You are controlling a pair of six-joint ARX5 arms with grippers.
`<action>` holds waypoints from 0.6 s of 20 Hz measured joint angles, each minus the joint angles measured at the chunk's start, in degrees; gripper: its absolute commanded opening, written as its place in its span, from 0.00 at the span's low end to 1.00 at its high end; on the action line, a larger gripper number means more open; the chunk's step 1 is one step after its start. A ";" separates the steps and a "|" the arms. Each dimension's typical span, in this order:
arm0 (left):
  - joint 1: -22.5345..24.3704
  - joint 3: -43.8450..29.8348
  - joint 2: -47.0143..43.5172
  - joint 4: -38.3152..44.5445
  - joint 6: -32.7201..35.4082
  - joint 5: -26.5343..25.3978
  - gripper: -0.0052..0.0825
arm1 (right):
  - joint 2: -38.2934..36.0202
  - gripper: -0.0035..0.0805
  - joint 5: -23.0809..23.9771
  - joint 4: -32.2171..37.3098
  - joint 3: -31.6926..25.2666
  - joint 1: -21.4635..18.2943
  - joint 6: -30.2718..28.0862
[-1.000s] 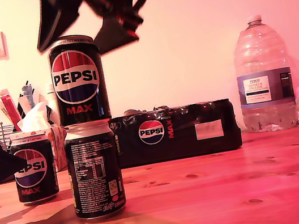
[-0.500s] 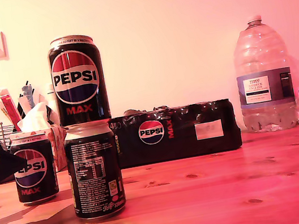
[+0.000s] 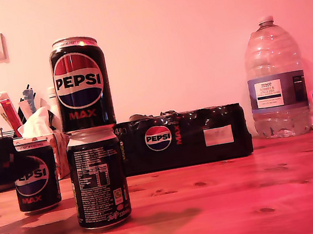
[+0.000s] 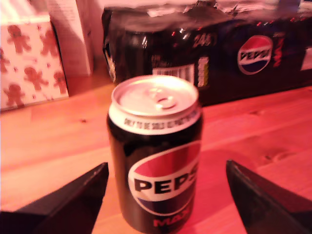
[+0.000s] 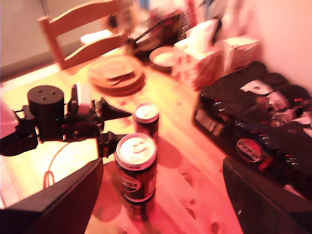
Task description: Stack up the Pepsi cans on top of each other
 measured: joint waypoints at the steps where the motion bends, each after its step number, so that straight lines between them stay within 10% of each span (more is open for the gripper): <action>1: 0.00 0.50 0.00 -1.84 -0.09 -0.11 0.93 | 0.02 0.88 0.11 -0.11 0.02 -0.02 0.00; 12: -2.25 8.48 0.00 -11.50 2.60 -2.62 0.95 | 0.20 0.88 1.14 -1.33 0.00 -2.67 -1.36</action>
